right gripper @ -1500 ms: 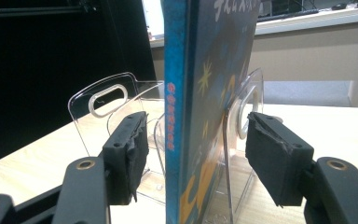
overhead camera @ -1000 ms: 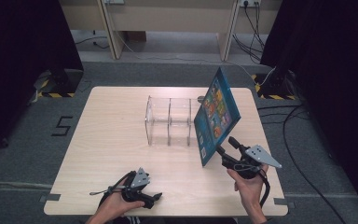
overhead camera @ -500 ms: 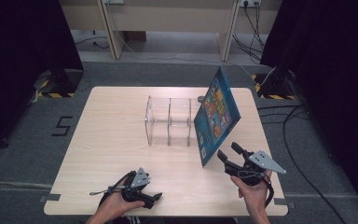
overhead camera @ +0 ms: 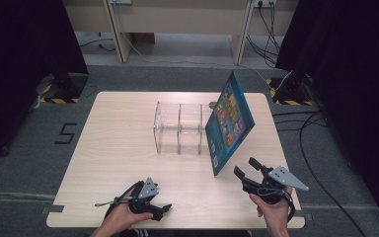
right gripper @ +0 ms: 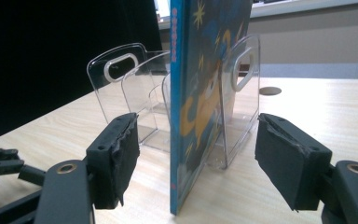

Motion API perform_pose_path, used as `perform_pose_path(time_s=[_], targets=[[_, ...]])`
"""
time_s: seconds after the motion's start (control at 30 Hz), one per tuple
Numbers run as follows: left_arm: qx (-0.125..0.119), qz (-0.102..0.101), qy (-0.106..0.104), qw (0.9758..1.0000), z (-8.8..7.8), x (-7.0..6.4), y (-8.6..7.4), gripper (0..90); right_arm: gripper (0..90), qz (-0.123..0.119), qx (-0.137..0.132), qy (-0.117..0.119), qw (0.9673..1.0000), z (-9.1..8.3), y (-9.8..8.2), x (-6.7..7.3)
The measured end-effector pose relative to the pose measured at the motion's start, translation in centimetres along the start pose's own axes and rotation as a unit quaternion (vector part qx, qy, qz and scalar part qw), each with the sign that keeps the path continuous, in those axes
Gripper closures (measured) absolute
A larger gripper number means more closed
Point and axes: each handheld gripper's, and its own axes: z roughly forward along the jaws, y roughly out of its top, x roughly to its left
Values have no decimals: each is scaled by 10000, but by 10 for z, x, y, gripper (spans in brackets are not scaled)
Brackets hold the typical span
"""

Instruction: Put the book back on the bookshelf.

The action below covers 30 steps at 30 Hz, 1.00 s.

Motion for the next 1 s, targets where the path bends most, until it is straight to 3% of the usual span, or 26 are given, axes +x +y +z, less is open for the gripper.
perform_pose_path(time_s=[0.73,1.0], targets=[[-35,-8,5,10000,0,0,-1,106,285,37,322,123,9994,-18,-14,0],[-38,-9,7,10000,0,0,-1,106,249,41,498,223,9985,-20,-19,6]])
